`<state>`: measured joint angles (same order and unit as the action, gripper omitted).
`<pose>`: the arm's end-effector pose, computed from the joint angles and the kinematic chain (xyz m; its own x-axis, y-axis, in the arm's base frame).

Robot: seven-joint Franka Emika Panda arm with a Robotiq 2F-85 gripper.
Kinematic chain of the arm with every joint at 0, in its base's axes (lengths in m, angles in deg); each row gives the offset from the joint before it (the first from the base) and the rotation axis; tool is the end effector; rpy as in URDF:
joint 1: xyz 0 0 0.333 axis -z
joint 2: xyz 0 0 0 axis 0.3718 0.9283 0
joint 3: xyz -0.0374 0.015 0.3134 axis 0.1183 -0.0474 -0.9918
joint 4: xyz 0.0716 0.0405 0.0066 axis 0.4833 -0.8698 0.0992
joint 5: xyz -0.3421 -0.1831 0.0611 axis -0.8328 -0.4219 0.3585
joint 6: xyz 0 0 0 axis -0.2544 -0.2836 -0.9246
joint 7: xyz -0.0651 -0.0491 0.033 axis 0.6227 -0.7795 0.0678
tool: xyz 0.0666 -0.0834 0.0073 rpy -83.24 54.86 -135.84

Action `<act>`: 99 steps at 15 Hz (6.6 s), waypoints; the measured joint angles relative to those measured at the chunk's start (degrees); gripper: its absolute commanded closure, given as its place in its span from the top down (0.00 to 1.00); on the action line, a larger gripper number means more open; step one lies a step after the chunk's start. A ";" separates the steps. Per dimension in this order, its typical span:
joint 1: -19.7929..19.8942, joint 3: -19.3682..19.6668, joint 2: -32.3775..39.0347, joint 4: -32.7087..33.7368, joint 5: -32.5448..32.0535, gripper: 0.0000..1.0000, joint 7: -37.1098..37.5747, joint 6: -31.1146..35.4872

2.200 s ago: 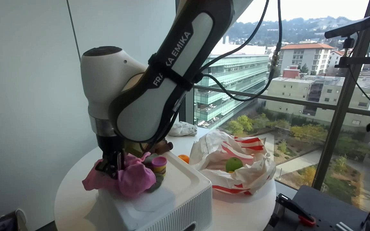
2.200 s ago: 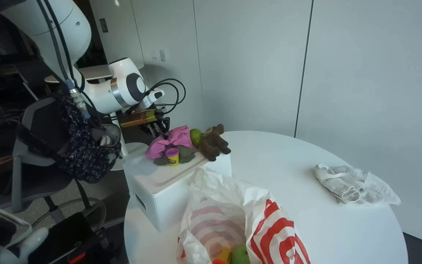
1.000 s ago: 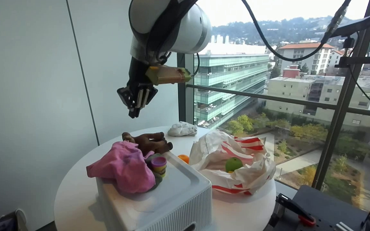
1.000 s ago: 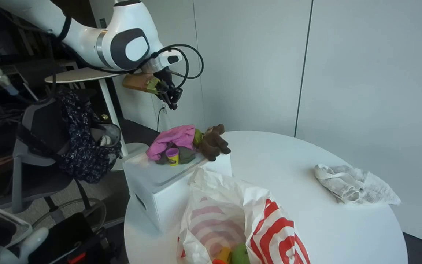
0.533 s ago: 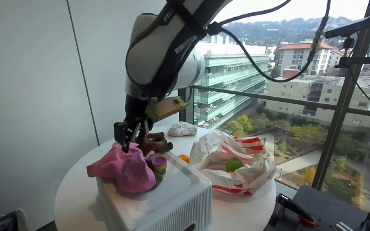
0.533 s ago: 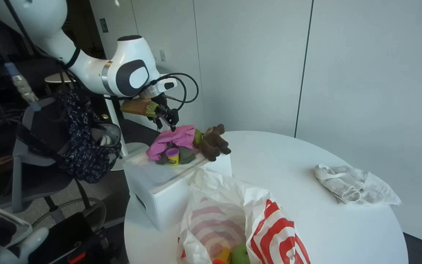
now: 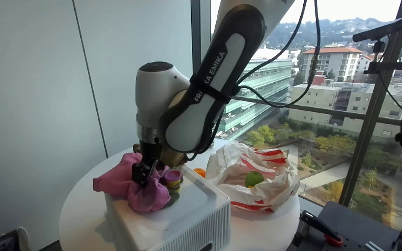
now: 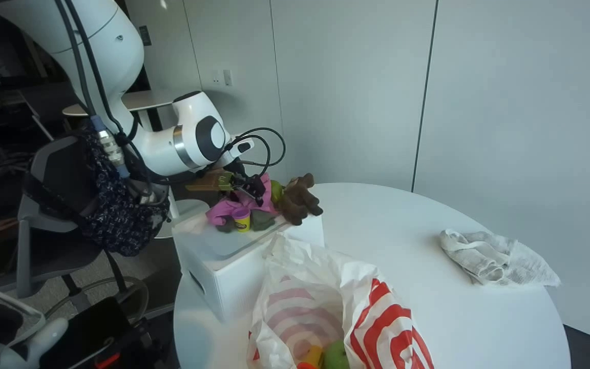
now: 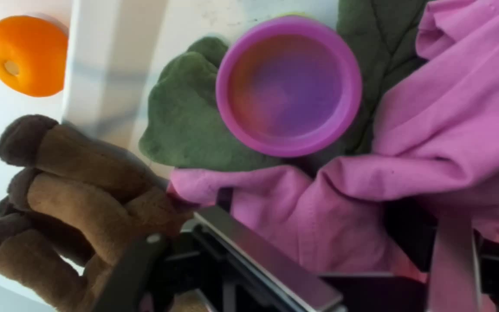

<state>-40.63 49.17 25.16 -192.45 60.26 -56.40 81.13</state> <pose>0.5221 0.2226 0.2539 0.8562 0.4293 0.2875 0.3986 -0.9028 0.1612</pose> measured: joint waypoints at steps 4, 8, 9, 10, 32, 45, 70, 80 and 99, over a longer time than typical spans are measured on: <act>-1.18 0.32 0.95 1.24 -0.26 0.27 2.41 -0.14; -1.82 2.04 0.62 1.41 -1.19 0.06 4.87 -0.54; -1.87 2.47 0.23 1.35 -1.24 0.04 5.39 -0.68; -1.85 2.79 -0.32 1.25 -1.24 0.08 5.85 -0.78; 19.69 -6.28 -49.26 -16.74 15.77 0.09 6.83 -25.29; 24.58 -3.10 -38.98 -19.77 16.04 0.09 6.64 -56.73; 18.54 7.00 3.91 4.88 3.76 0.09 8.71 -38.83; 15.05 9.54 8.09 4.30 -2.79 0.09 14.46 -31.53; 8.39 -2.53 -18.67 2.81 7.48 1.00 8.02 -49.49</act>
<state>-32.24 46.64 6.50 -189.64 67.74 -48.38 31.64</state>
